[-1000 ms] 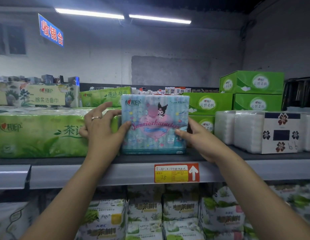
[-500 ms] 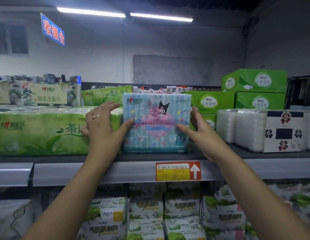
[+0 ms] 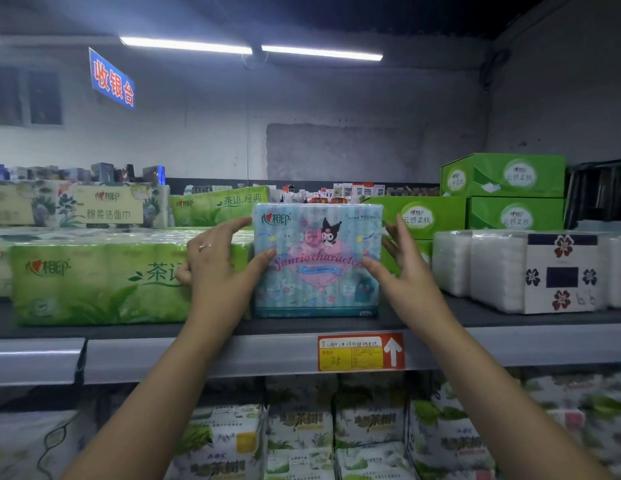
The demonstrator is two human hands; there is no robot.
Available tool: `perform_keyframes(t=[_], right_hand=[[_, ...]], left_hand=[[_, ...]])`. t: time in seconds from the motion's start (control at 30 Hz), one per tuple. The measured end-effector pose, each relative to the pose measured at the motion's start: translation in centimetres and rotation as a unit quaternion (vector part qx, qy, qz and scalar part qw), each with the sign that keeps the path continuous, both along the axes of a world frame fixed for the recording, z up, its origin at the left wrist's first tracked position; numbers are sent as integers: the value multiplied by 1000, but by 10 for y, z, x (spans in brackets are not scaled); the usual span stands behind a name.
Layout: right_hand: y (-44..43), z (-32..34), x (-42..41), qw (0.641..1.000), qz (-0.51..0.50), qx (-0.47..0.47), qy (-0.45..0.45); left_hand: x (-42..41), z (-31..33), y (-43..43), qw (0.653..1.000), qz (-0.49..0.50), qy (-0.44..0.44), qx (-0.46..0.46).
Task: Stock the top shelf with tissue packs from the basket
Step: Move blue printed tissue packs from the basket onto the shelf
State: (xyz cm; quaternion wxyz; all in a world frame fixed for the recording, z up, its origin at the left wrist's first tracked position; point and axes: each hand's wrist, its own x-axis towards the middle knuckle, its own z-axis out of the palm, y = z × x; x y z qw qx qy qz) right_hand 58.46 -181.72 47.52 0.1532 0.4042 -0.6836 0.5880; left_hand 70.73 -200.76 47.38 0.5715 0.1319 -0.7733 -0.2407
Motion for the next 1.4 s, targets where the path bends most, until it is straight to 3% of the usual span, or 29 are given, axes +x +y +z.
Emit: perform_keyframes(t=[0.33,0.57,0.83,1.1,1.4], right_hand=[[4,7,13,999,-27,19,15],[10,12,25,1000,-15,-1,6],[10,18,56,995,32,-75,-50],[16,16,93,987,62,-139,-40],[9,-7,139,983,59,-151,-81]], left_hand=[[15,1,0,999,-28,-6,-15],[29,4,9,992,-118,8,36],[50,11,16,975,-199,21,96],[87,11,26,959,-249,19,131],[139,2,15,942,-291,19,164]])
